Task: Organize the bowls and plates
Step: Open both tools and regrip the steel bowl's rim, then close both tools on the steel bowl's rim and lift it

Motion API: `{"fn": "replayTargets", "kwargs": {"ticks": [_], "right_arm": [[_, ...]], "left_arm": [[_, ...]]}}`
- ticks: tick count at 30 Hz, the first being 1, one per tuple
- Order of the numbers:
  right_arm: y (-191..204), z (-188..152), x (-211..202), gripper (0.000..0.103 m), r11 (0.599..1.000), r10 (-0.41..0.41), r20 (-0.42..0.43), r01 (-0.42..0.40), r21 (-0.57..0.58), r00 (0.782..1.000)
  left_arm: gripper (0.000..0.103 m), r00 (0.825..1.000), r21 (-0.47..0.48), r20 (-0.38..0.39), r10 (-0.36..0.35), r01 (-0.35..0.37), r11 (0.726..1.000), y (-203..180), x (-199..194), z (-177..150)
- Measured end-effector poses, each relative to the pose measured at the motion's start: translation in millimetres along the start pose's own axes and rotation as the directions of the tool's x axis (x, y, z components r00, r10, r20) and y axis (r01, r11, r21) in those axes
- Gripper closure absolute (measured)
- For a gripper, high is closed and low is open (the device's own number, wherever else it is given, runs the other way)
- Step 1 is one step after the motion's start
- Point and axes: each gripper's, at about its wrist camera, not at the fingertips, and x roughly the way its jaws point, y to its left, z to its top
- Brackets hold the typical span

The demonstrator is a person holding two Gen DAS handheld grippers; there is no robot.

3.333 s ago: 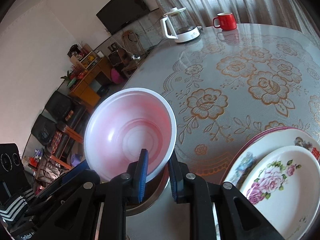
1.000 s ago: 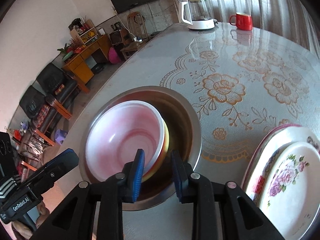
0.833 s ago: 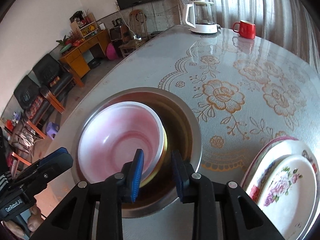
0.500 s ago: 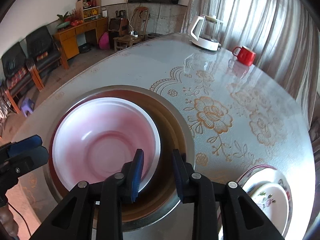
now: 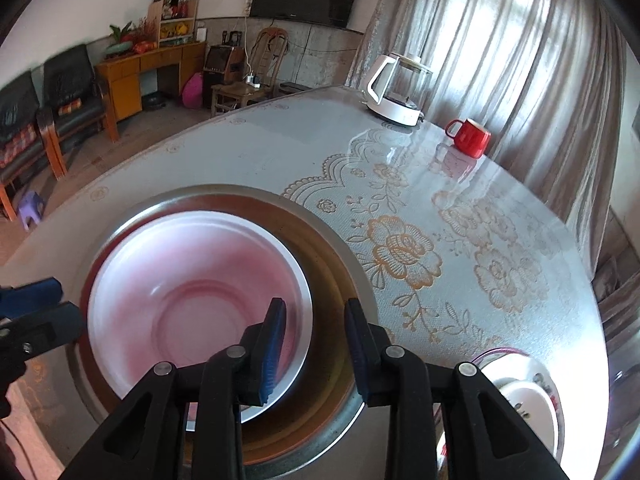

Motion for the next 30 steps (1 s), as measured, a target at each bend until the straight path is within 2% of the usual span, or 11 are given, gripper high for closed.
{"fn": "replayTargets", "kwargs": {"ticks": [7,13,16,21,25,30], "right_arm": [[-24,-3,-14,0.068,0.982,0.111,0.044,-0.116,0.150,0.993],[-56,-12,-21,0.066,0.933,0.168,0.092,-0.188,0.307,0.982],[-69,-16,-22,0.066,0.915,0.172,0.089,-0.193,0.354,0.981],[-79,-22,-14,0.066,0.894,0.189,0.060,-0.198,0.401,0.980],[-79,-28,-7,0.066,0.894,0.202,0.035,-0.199,0.401,0.979],[-73,-29,0,0.072,0.898,0.226,0.013,-0.214,0.385,0.974]], "left_arm": [[0.049,0.999,0.019,0.008,0.040,-0.040,0.999,0,2,6],[0.052,0.998,0.035,-0.012,0.062,-0.062,0.997,-2,12,15],[0.054,0.997,0.046,-0.029,0.069,-0.068,0.997,-3,19,17],[0.055,0.997,0.049,-0.038,0.068,-0.066,0.997,-5,25,20],[0.055,0.998,0.045,-0.039,0.041,-0.040,0.998,-2,27,23],[0.055,0.999,0.033,-0.034,0.013,-0.012,0.999,1,30,24]]}}
